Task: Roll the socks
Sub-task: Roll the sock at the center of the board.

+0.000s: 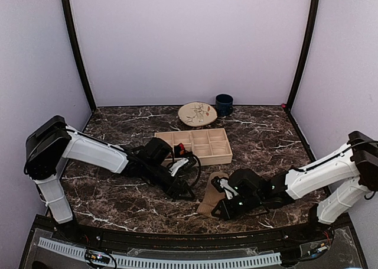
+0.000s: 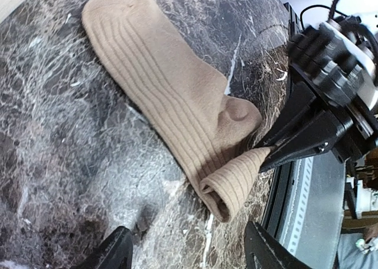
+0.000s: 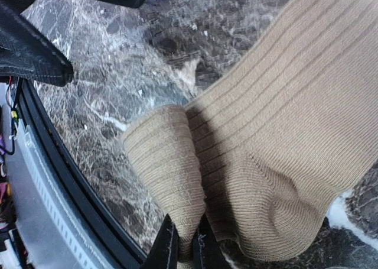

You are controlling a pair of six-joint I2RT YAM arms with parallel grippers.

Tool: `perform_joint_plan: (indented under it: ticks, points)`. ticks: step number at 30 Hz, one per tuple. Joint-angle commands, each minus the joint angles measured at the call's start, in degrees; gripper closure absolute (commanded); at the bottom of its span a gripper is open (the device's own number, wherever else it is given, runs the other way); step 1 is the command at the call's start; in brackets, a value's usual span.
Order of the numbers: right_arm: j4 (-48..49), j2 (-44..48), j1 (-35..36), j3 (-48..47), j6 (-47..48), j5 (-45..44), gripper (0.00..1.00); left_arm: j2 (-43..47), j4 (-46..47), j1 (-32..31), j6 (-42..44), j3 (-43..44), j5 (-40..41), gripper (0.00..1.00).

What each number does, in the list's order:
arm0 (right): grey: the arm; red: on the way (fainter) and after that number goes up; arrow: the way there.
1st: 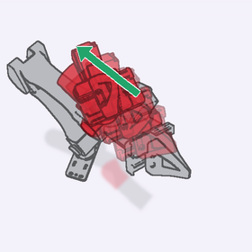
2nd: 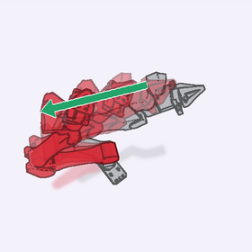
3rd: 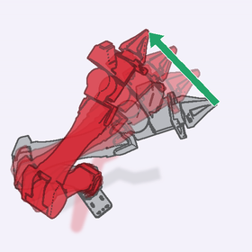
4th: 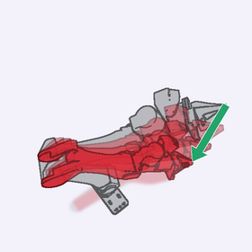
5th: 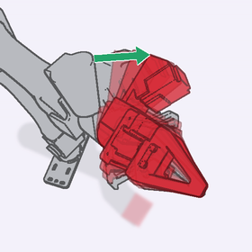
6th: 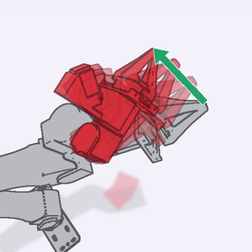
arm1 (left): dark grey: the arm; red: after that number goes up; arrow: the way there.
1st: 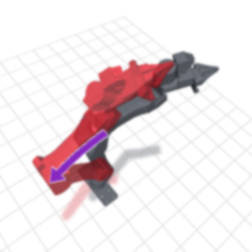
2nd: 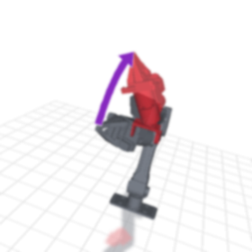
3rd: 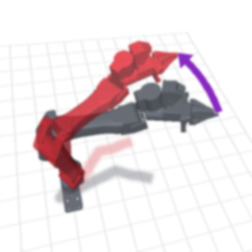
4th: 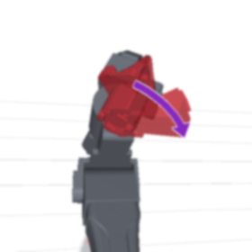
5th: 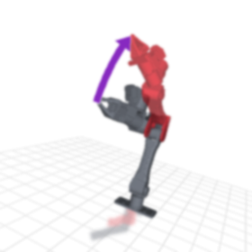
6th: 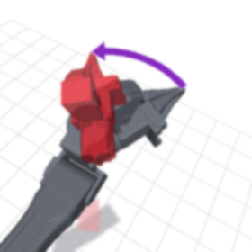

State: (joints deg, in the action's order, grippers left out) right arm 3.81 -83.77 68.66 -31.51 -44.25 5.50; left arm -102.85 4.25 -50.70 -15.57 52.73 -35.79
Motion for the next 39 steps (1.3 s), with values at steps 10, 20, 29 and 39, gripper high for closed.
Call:
perform_joint_plan:
  ticks: [10, 20, 29, 39]
  points:
    - [-0.01, -5.73, -7.66, -4.01, -2.11, 24.67, 0.93, 6.99, 2.69, -6.08, 7.61, -1.93, 12.53, 0.38]
    - [-7.37, -6.44, -10.77, -9.45, -0.48, 29.36, 0.93, 9.92, 1.87, -9.60, 12.19, -2.03, 16.39, 0.50]
    - [-8.19, -8.89, -11.28, -8.53, -1.52, 33.38, 0.93, 9.12, 0.95, -11.37, 14.44, -2.80, 16.17, 0.51]
    - [-6.02, -10.12, -11.27, -7.17, -3.44, 36.48, 0.93, 8.01, -1.45, -14.97, 16.84, -1.61, 14.60, 0.51]
